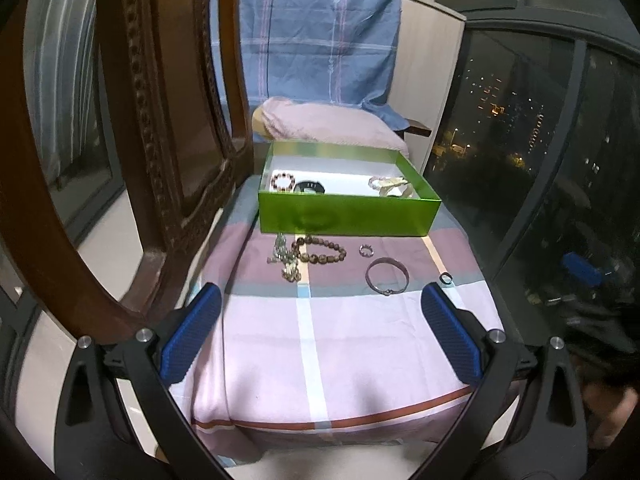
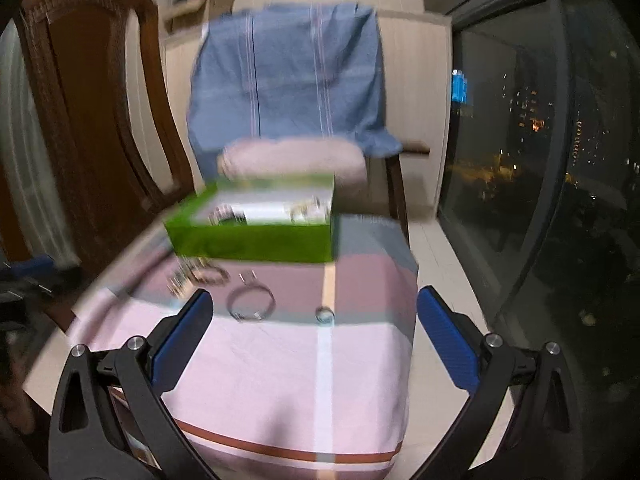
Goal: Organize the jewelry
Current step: 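Lower the right gripper onto the small ring on the cloth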
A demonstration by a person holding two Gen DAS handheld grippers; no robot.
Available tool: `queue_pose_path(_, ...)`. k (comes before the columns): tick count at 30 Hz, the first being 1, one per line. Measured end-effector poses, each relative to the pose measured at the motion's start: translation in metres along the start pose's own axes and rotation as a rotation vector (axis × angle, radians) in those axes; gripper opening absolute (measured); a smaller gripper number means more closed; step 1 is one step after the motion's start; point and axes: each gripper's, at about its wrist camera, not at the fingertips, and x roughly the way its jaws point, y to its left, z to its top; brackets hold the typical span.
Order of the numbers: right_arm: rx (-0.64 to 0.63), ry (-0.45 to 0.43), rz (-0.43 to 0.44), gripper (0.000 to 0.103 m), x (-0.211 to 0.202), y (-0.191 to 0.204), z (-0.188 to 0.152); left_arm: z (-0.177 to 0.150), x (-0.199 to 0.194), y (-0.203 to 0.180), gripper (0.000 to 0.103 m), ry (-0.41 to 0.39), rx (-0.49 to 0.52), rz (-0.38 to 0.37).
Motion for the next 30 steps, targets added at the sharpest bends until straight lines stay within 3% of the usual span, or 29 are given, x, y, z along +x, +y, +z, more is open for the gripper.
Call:
queue_pose_path(6,-0.004,0.189,-0.053,0.08,0.076,-0.001,0.002,0.001,0.006,0.001,0.099,0.019,-0.008,-0.003)
queue_pose_path(12,-0.05,0.283,-0.076,0.063,0.123,0.008,-0.002,0.0,0.008,0.0,0.099,0.027,0.006,-0.003)
queue_pose_path(16,-0.049,0.412,-0.06,0.04,0.154,0.01,-0.015,-0.001,0.012,0.003,0.099,0.041,0.007,0.003)
queue_pose_path(23,-0.052,0.389,-0.076,0.038,0.155,0.012,-0.012,-0.003,0.015,0.009,0.099,0.059,-0.006,0.01)
queue_pose_path(24,-0.05,0.389,-0.075,0.036,0.156,0.012,-0.012,-0.003,0.016,0.009,0.099,0.063,-0.004,0.012)
queue_pose_path(26,-0.046,0.393,-0.056,0.02,0.154,0.014,-0.011,-0.005,0.02,0.009,0.099,0.073,0.003,0.018)
queue_pose_path(30,-0.033,0.403,-0.042,0.02,0.156,0.018,-0.013,-0.006,0.033,0.007,0.099,0.1,0.009,0.029)
